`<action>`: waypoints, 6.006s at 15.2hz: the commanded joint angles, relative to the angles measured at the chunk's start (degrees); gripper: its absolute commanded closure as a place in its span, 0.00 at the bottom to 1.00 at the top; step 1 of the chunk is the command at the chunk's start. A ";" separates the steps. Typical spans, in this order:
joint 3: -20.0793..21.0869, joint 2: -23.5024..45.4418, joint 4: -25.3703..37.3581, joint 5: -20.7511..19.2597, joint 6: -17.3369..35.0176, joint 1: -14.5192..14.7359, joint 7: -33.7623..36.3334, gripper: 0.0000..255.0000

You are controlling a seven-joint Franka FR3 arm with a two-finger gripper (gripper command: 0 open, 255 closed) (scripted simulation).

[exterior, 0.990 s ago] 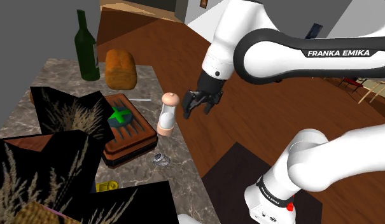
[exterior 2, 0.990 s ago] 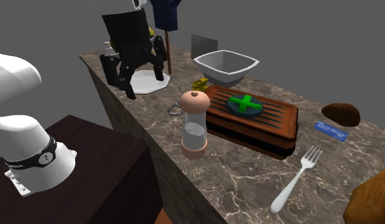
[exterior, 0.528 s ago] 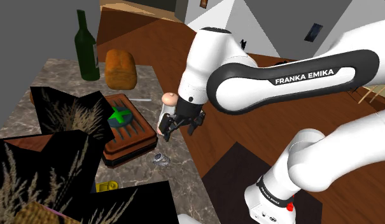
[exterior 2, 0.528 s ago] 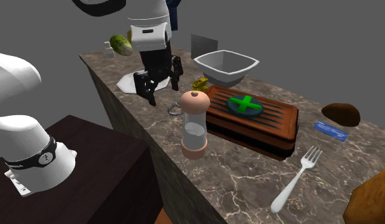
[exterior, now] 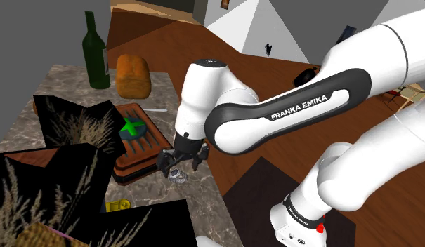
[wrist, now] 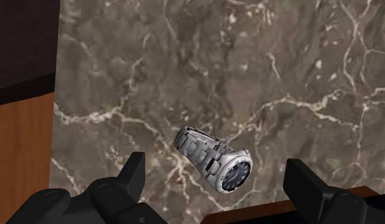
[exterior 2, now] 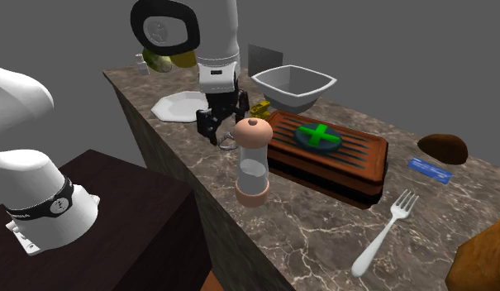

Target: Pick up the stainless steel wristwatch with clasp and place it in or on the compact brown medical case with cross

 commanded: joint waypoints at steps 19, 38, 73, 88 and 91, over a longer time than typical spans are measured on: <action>1.28 3.84 -1.44 -1.56 5.05 -0.38 1.54 1.00; -1.59 -4.78 4.72 1.04 -9.16 0.44 -0.30 1.00; -3.50 34.14 57.77 -21.74 -28.02 -0.26 6.44 1.00; -4.07 35.36 50.51 -22.49 -19.71 -0.54 6.66 1.00; -4.07 35.36 50.51 -22.49 -19.71 -0.54 6.66 1.00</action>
